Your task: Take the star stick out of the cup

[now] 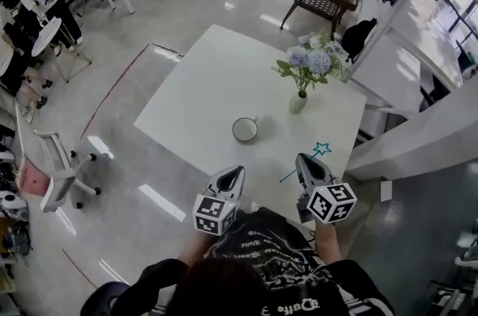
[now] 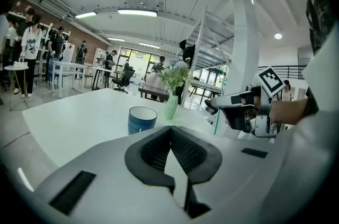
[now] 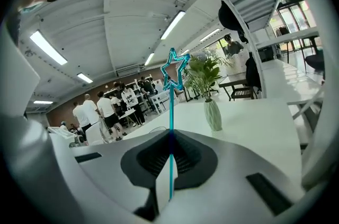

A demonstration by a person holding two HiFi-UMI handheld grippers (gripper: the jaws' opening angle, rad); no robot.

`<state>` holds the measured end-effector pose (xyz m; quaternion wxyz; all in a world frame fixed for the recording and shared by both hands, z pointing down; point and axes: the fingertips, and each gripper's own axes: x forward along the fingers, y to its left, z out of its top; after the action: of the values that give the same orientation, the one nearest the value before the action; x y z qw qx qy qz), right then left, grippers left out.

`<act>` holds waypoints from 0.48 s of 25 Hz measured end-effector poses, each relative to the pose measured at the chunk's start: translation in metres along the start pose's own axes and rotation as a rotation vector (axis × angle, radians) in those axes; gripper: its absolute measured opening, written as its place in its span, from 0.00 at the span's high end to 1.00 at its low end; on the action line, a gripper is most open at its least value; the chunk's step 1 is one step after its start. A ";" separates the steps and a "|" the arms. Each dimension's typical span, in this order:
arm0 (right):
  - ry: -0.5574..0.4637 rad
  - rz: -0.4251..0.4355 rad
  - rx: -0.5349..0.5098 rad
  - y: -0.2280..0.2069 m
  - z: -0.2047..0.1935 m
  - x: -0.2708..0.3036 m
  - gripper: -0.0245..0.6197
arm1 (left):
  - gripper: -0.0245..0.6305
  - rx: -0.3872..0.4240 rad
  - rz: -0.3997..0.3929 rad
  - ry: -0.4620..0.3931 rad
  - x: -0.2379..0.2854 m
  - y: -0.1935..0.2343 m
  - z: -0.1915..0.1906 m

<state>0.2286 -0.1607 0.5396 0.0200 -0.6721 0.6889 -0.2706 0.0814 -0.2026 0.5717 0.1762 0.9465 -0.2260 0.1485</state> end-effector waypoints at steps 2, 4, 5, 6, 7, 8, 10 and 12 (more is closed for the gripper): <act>0.006 0.005 0.055 -0.001 -0.009 -0.001 0.95 | 0.93 0.005 -0.007 0.006 0.002 -0.001 0.000; 0.014 0.009 0.102 -0.001 -0.018 0.000 0.95 | 0.93 0.009 -0.011 0.013 0.004 -0.001 -0.001; 0.018 0.008 0.117 -0.002 -0.022 0.000 0.95 | 0.93 0.013 -0.012 0.014 0.005 0.000 -0.001; 0.021 0.007 0.128 -0.002 -0.024 0.001 0.95 | 0.93 0.017 -0.013 0.014 0.005 0.000 -0.002; 0.022 0.007 0.137 -0.003 -0.026 0.001 0.95 | 0.93 0.019 -0.012 0.014 0.006 0.000 -0.001; 0.023 0.008 0.145 -0.003 -0.026 0.002 0.95 | 0.93 0.019 -0.012 0.014 0.006 0.000 0.000; 0.021 0.009 0.159 -0.004 -0.027 0.003 0.95 | 0.93 0.013 -0.012 0.017 0.006 0.000 0.000; 0.015 0.006 0.171 -0.006 -0.026 0.003 0.95 | 0.93 0.010 -0.012 0.019 0.006 0.000 0.000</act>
<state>0.2240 -0.1544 0.5655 0.0730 -0.6640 0.6654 -0.3333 0.0864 -0.2045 0.5742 0.1747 0.9472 -0.2177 0.1575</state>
